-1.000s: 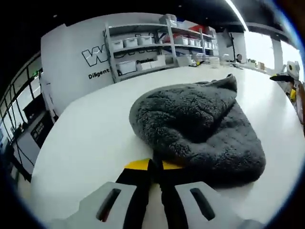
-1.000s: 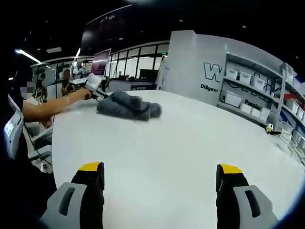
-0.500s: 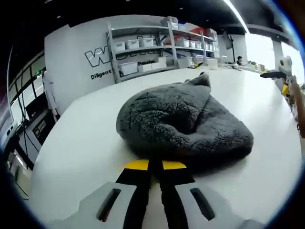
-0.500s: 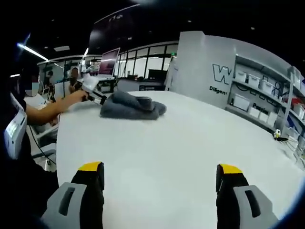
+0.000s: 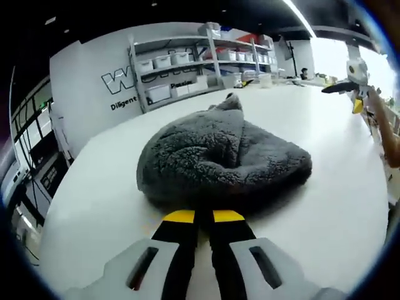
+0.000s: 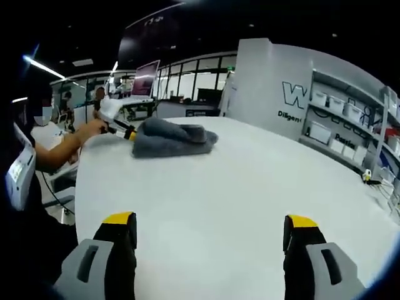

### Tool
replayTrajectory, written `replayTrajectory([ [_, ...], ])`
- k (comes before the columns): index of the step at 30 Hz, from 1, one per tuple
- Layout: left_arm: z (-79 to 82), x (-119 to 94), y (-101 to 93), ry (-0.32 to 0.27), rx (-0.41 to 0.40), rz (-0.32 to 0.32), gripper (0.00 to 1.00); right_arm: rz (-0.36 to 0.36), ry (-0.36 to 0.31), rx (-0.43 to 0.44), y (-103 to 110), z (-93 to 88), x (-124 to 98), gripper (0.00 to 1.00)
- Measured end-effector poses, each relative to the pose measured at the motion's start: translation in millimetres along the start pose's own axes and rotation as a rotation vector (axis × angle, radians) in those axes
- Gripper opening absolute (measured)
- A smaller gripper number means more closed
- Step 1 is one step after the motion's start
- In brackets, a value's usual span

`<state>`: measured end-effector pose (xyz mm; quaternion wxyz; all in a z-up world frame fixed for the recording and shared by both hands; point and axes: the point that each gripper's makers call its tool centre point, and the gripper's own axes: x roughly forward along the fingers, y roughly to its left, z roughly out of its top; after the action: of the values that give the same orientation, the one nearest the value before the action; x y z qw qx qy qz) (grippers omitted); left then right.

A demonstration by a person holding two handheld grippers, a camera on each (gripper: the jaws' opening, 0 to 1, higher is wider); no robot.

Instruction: Open the folded towel by lifting each exposed corner and separating the folded layers until the towel lies flat within the target outline without major curled edges

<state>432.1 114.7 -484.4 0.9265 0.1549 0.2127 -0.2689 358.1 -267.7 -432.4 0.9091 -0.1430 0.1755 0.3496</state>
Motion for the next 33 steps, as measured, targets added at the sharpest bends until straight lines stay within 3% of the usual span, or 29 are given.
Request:
replayTrajectory([
  [7, 0.5, -7, -21.7, 0.001, 0.012, -0.050, 0.06, 0.010, 0.014, -0.018, 5, 4.1, 3, 0.99],
  [16, 0.4, -9, -24.1, -0.019, -0.016, -0.061, 0.07, 0.010, 0.016, -0.023, 6, 7.8, 4, 0.99],
  [20, 1.6, -11, -24.4, -0.021, -0.034, -0.070, 0.13, 0.007, 0.016, -0.019, 6, 7.9, 4, 0.99],
  [24, 4.8, -18, -25.9, -0.037, -0.065, -0.085, 0.34, 0.005, 0.017, -0.018, 6, 8.4, 3, 0.99],
  [33, 14.8, -41, -12.7, -0.070, -0.076, -0.027, 0.84, 0.013, 0.020, -0.023, 8, 10.0, 5, 0.99],
])
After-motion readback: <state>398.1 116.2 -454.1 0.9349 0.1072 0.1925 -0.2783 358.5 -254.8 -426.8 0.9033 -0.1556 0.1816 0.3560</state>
